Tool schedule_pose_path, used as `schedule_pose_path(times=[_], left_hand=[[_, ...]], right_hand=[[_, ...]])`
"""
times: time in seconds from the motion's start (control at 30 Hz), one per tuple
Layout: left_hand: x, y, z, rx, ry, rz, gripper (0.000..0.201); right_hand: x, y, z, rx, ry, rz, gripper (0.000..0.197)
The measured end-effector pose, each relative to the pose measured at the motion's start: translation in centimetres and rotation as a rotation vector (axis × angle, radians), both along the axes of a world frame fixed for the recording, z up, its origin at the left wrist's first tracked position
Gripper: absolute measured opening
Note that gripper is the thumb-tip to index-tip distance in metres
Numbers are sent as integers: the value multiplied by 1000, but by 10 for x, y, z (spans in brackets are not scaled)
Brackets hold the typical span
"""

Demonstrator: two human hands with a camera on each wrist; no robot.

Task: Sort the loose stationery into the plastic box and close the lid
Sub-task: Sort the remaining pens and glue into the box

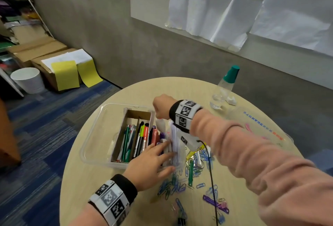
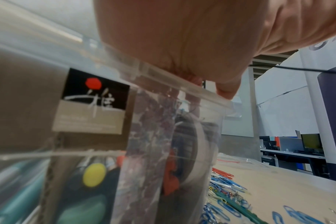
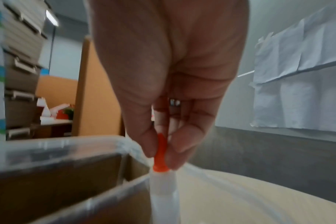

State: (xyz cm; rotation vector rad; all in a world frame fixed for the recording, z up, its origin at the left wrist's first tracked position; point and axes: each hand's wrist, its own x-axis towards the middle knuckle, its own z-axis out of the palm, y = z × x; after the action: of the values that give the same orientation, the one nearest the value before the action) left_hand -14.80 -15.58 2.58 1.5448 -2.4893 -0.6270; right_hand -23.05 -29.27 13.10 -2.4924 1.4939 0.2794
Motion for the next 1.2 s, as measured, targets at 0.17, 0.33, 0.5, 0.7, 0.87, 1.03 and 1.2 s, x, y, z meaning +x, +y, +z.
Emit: schedule_pose_path(times=[0.17,0.33,0.5,0.7,0.87,1.03,1.2], left_hand=[[0,0,0,10,-18,-9,56],[0,0,3,-40,-8,-30,56],[-1,1,6,-40,-1,-30,56],[-1,2,6,-41,16,-32,54],[0,1,10,3,97,-28,53],[-3,1,23,74,209,32,49],[-42,14,38,-99,307,94,35]], right_hand=[[-25,7,9,75,-136,-171,13],[-40,24,-15,176,-189,-331,12],[-38,32,-25,142,-158,-291,16],[-37,35,-32,132,-42,-262,20],[-45,42,-31,107,-131,-262,28],[-116,45,-10,65,-661,-563,20],[-217,71,-53,134,-678,-841,15]])
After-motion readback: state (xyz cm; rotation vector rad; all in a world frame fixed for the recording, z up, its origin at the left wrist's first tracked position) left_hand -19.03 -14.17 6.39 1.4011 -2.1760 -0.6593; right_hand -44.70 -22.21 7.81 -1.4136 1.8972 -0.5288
